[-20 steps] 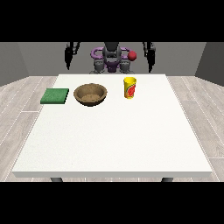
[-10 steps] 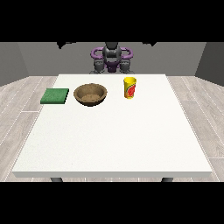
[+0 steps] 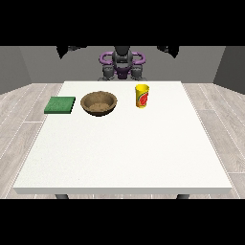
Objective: Pick the cup and pour the ball into the bowl, then pick the bowl and place it on the pad
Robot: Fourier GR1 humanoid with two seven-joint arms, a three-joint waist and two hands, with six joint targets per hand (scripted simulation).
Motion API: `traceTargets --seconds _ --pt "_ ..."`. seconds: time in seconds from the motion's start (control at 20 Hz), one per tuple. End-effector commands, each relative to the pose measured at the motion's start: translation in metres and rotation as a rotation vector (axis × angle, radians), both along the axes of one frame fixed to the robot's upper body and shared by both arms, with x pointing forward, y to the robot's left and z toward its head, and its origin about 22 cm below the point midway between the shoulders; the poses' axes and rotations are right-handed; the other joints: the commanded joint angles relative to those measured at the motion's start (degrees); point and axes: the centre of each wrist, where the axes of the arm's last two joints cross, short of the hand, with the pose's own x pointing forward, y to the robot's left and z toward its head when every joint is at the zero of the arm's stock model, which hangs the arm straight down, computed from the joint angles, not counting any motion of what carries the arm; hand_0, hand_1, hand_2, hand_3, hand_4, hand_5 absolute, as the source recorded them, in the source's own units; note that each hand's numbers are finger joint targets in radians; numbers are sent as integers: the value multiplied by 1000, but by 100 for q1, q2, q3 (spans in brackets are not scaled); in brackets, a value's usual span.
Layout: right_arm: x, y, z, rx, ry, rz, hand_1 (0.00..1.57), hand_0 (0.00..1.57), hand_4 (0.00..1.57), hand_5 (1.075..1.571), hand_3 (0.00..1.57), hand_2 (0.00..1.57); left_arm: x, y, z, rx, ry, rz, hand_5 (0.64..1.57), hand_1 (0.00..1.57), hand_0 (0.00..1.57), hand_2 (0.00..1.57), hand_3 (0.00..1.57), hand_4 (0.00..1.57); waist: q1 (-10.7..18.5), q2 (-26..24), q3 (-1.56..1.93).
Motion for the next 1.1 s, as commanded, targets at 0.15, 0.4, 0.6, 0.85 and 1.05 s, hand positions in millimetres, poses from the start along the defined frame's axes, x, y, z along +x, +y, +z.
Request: traceTargets --seconds 0.15,0.4,0.6,0.85,1.05 --pt "10 10 -4 12 -96 41 0 0 0 1570 0 0 11 11 -36 25 -150 26 1529 0 0 0 0 0 -205 895 -3" --pt "23 13 -17 3 -104 23 0 0 0 1571 0 0 26 -23 -58 21 -127 25 1527 0 0 0 0 0 -76 1017 1" --pt "32 -7 14 -17 -169 63 0 0 0 1571 0 0 34 -30 -89 44 -174 65 1520 0 0 0 0 0 -361 1279 -1" --pt "29 -12 -10 1 -194 50 0 0 0 1570 0 0 38 -55 -113 47 -183 101 1530 0 0 0 0 0 -434 1504 1" --pt "22 -11 -21 14 -195 94 0 0 0 1570 0 0 52 -38 -123 42 -181 111 1517 0 0 0 0 0 -565 1574 0"
